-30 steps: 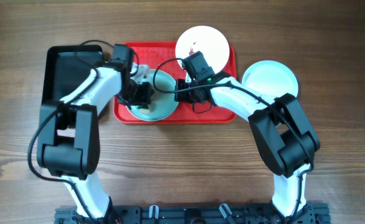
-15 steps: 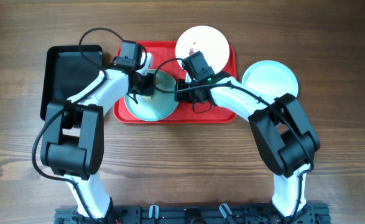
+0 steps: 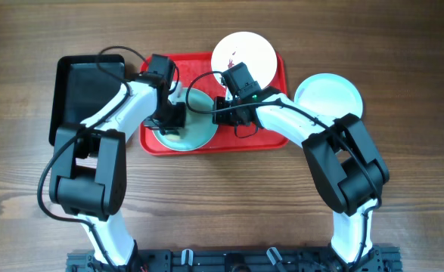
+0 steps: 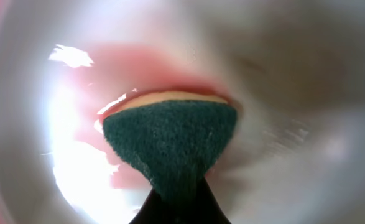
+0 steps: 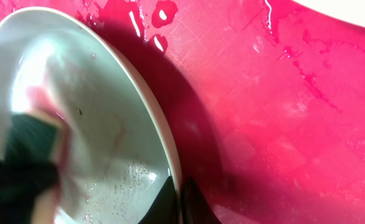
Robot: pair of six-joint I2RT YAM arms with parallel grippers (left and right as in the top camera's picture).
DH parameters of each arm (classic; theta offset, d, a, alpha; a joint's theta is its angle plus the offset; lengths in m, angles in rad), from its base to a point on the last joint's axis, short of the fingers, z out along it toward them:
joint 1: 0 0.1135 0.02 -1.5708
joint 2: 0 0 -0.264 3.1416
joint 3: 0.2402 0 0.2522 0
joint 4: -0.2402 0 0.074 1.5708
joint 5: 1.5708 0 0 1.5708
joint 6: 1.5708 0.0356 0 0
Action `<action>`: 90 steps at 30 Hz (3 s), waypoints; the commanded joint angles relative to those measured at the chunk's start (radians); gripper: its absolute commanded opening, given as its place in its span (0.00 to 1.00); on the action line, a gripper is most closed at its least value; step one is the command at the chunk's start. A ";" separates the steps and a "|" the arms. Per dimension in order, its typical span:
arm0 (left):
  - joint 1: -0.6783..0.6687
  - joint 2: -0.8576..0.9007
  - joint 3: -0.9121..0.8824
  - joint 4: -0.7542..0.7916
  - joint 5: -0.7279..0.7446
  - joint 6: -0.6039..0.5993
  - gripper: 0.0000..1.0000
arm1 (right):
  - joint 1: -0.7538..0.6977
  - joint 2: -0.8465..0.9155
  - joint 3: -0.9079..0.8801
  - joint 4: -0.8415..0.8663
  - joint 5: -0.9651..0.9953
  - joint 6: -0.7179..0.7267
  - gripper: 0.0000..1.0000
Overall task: Clean dirty plates on tray and stack at the side
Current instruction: 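Continue rubbing the sponge around the plate center, left gripper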
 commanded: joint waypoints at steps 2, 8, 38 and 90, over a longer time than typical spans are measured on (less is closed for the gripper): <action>-0.048 0.059 -0.053 0.089 0.248 0.148 0.04 | 0.006 0.021 0.015 0.002 -0.012 -0.010 0.04; -0.047 0.059 -0.053 0.263 0.121 0.077 0.04 | 0.006 0.021 0.015 0.003 -0.012 -0.010 0.04; -0.081 0.059 -0.053 0.099 0.270 0.051 0.04 | 0.006 0.021 0.015 0.003 -0.012 -0.010 0.04; -0.005 0.059 -0.053 0.021 -0.215 -0.246 0.04 | 0.006 0.021 0.015 0.005 -0.012 -0.010 0.04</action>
